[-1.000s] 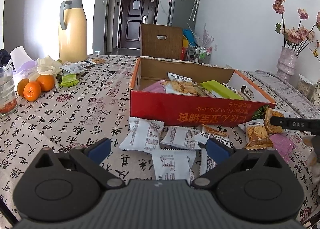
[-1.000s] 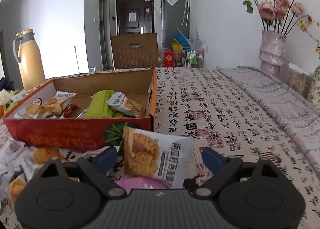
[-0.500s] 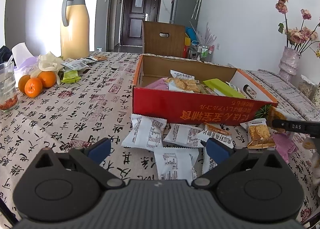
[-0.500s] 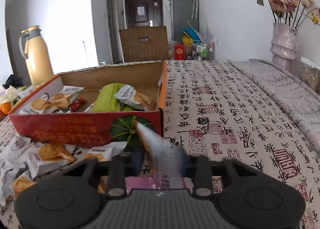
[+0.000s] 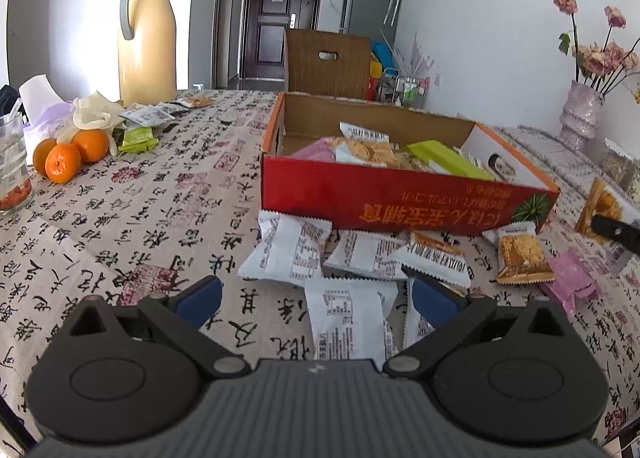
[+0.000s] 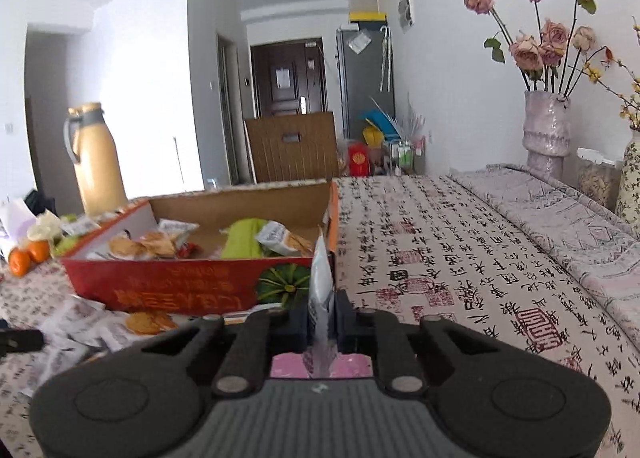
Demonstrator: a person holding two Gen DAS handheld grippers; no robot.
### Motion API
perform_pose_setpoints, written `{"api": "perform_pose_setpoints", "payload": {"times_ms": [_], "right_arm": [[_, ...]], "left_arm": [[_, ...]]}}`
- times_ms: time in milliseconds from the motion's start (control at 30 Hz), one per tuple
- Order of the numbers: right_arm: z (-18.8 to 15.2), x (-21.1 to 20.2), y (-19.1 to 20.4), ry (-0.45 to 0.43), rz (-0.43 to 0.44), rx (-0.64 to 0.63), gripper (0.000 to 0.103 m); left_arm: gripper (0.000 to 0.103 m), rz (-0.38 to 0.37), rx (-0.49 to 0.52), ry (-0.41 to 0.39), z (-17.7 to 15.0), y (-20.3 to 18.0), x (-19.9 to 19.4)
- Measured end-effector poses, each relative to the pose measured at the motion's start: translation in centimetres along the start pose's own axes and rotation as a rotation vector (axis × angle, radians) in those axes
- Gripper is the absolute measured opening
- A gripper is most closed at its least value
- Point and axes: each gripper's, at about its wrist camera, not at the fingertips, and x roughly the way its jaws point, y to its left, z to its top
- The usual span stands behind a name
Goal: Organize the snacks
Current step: 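Grasp a white pumpkin-seed packet with the left gripper while the right holds its packet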
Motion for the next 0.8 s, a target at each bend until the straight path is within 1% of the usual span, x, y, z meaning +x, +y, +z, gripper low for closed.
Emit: {"api": "perform_pose_setpoints", "payload": {"times_ms": [200,433,500,567,600,667,733,800], "right_arm": [[-1.2,-1.9,1.3,0.001,0.052,0.017,0.012],[-2.4,-2.4,2.9,0.028,0.093,0.012,0.012],[-2.7,-2.6,3.3,0.033,0.102,0.011,0.012],[-2.9,-2.6,3.5,0.038,0.107,0.010,0.012],[-3.0,-2.6,3.7,0.040,0.110,0.009,0.012],[-3.1,-2.7,3.9,0.044,0.113,0.007,0.012],[-3.3,-2.7,4.0,0.048,0.114,0.007,0.012],[-3.4,-2.7,3.9,0.053,0.110,0.010,0.012]], "left_arm": [[0.103,0.021,-0.006,0.050,-0.4,-0.6,1.1],[0.103,0.050,0.001,0.083,-1.0,-1.3,2.0],[0.099,0.053,0.006,0.082,-1.1,-1.5,2.0],[0.090,0.057,0.010,0.084,-1.1,-1.7,2.1],[0.088,0.054,0.010,0.087,-1.2,-1.8,2.2],[0.078,0.048,0.010,0.093,-1.2,-1.9,2.3],[0.075,0.040,0.014,0.096,-1.4,-2.0,2.4],[0.069,0.028,0.020,0.093,-1.5,-2.2,2.2]]}}
